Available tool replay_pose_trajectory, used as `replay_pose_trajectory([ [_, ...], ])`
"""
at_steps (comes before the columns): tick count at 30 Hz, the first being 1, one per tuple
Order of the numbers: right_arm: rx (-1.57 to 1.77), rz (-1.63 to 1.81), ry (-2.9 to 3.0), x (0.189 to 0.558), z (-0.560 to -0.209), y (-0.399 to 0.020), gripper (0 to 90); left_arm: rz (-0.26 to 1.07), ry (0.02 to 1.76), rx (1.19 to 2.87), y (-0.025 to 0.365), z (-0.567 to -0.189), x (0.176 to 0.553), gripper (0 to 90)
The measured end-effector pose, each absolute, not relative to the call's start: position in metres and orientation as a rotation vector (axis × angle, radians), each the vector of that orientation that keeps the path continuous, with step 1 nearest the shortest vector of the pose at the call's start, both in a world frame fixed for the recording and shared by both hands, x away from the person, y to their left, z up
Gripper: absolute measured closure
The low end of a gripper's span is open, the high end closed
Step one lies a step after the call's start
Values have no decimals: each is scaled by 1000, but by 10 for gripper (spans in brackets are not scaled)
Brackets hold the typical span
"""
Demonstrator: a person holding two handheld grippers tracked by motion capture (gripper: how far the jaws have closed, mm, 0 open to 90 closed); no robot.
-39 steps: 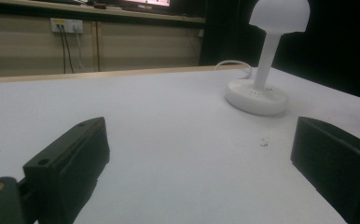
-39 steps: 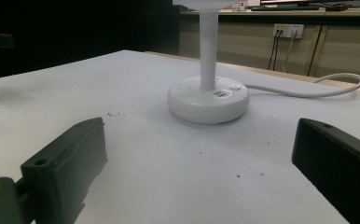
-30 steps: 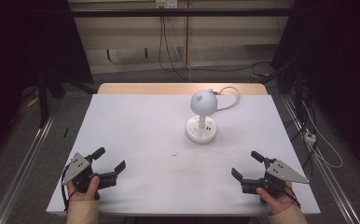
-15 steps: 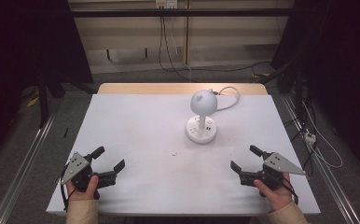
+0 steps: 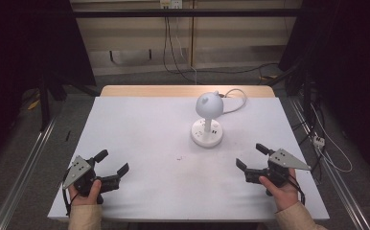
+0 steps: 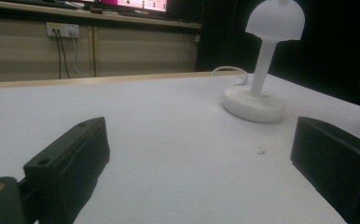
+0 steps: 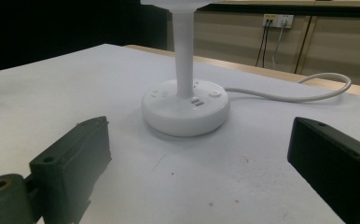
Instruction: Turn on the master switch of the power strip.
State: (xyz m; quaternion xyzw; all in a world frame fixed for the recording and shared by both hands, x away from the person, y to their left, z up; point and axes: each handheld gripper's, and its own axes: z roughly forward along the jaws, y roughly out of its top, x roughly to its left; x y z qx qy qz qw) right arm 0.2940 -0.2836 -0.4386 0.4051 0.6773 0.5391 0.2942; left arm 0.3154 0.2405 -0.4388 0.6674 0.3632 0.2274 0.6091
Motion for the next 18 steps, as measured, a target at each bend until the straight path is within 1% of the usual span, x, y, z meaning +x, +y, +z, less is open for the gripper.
replay_pose_trajectory([
  [18,1125,1400,1806,319,-434,-279,76,524,830,1531,240,-438,316,40],
])
